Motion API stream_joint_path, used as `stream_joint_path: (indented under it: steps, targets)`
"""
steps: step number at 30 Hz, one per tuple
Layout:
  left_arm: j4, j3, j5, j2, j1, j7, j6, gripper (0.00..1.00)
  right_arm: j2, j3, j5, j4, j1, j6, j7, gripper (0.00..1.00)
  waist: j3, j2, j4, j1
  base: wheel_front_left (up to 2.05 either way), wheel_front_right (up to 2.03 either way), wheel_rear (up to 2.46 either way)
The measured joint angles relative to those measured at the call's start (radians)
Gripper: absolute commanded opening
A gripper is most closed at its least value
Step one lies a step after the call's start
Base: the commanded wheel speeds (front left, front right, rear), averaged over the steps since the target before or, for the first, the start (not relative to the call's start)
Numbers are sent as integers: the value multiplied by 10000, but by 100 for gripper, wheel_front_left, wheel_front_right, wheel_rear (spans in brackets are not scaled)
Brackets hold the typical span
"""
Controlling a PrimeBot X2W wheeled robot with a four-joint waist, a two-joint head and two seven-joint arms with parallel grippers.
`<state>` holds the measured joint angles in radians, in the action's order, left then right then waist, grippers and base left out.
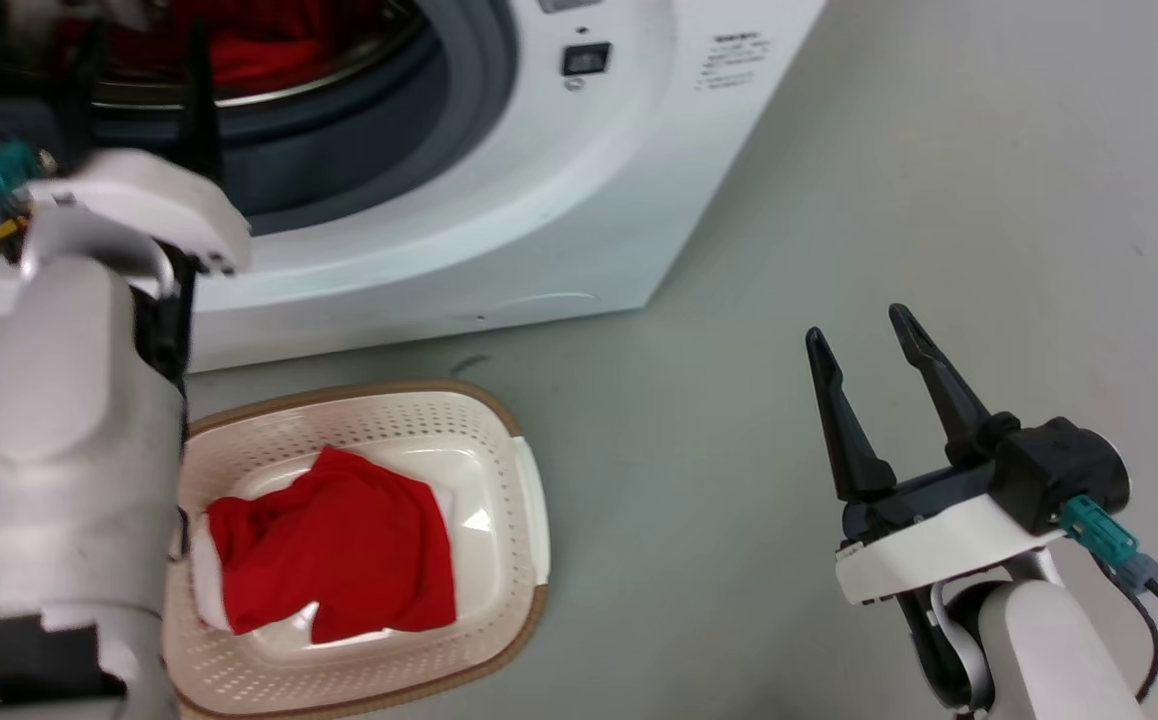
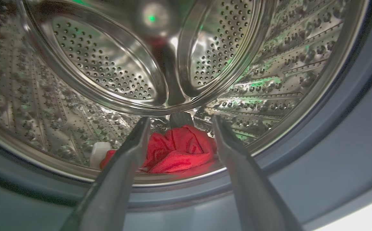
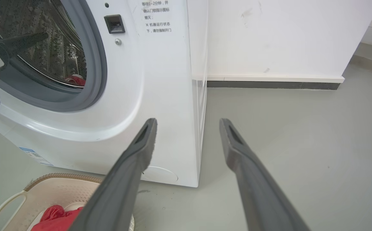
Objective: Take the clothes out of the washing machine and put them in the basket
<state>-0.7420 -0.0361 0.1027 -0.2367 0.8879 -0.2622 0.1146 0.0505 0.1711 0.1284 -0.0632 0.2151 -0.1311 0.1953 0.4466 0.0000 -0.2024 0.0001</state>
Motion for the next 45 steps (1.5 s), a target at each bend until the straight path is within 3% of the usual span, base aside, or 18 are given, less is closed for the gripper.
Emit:
stream_joint_path:
  steps: [5,12,23,34,35,36,37,38,45]
  targets:
    - [-1304,161,69,-625,1584,520,84,100,2,378,370,-253,261,0,288,100,590,0,-639,0,0,0,0]
    - [-2759,744,245,-1488,3237,2025,146,100,6,966,882,-690,471,0,568,100,1240,0,-1544,0,0,0,0]
    - [-3764,1941,1179,-2840,5208,5618,163,100,6,1776,1561,-667,633,0,673,100,2269,0,-2643,0,0,0,0]
    - [-3877,2092,2117,-3179,5987,8612,84,100,4,2011,1733,-422,564,0,677,100,2774,0,-2956,0,0,0,0]
    - [-3871,2069,2142,-3185,5988,8746,35,51,4,2029,1737,-418,564,0,677,100,2773,0,-2964,0,0,0,0]
    - [-3850,2054,2182,-3196,5987,8807,-52,30,4,2054,1772,-418,566,0,677,100,2770,0,-2974,-1,0,0,0]
    - [-3797,2048,2184,-3212,5972,8828,-107,0,4,2075,1799,-416,569,0,679,100,2767,0,-2986,0,0,0,0]
    - [-3513,2029,2190,-3227,5779,8567,-351,0,4,2100,1866,-387,583,0,679,100,2733,0,-3007,0,0,0,0]
    - [-2403,2079,2011,-3352,5002,6590,-899,0,2,2013,1797,-533,588,0,679,100,2417,0,-2922,-1,0,0,0]
